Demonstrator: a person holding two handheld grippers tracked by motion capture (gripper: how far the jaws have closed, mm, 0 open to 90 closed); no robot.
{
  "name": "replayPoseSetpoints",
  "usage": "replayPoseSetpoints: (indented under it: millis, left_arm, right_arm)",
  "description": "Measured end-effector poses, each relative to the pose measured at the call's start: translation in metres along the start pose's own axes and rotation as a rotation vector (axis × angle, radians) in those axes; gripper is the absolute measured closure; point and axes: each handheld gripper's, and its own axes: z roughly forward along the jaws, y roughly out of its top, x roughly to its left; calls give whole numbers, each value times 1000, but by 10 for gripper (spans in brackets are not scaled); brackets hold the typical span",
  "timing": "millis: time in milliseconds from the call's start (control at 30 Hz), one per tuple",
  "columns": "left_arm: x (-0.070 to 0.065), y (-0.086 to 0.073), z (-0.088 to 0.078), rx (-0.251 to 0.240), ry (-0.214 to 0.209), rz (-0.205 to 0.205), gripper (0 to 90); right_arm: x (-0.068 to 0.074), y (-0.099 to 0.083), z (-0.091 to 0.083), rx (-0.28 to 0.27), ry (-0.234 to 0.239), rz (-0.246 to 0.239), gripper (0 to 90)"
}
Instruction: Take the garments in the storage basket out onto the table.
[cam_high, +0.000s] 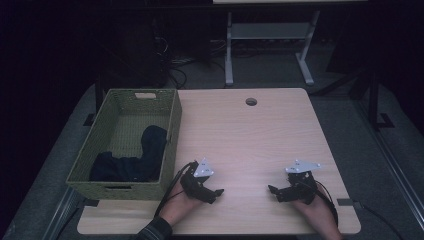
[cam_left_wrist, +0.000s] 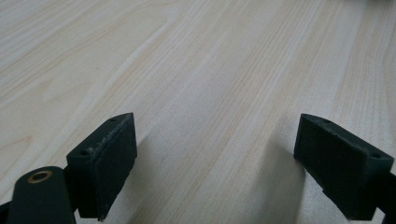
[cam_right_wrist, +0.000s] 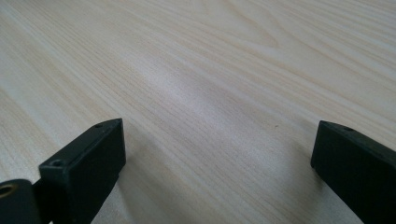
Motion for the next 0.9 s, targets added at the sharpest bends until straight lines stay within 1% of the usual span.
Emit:
replayPoseSetpoints:
  millis: [133,300,333,367,400,433,500,567,600,700,800,867,900]
  left_arm:
    - [0,0,0,1,0,1,127]
    - [-2,2,0,9,10,-16,129]
    - [-2,3,0,23,10,-15,129]
    - [-2,3,0,23,10,-15,130]
    - [-3,5,0,40,10,-20,132]
    - [-3,5,0,40,10,-20,134]
    - [-3,7,-2,70,13,-24,136]
    - [-3,8,-2,73,13,-31,136]
    - [-3,9,-3,87,15,-38,136]
    - [-2,11,-4,113,17,-39,136]
    - [0,13,-6,127,21,-48,136]
    - [0,14,-8,132,25,-48,136]
    - [2,16,-11,135,27,-61,136]
  right_arm:
    - [0,0,0,3,1,4,27]
    - [0,0,0,3,1,5,27]
    - [0,0,0,5,1,4,27]
    - [0,0,0,2,1,5,27]
    - [0,0,0,2,1,5,27]
    - [0,0,0,2,1,5,27]
    - [0,0,0,2,1,6,27]
    - [0,0,0,2,1,5,27]
    - [0,0,0,2,1,5,27]
    - [0,0,0,2,1,5,27]
    - [0,0,0,2,1,5,27]
    - [0,0,0,2,1,5,27]
    - [0,0,0,2,1,5,27]
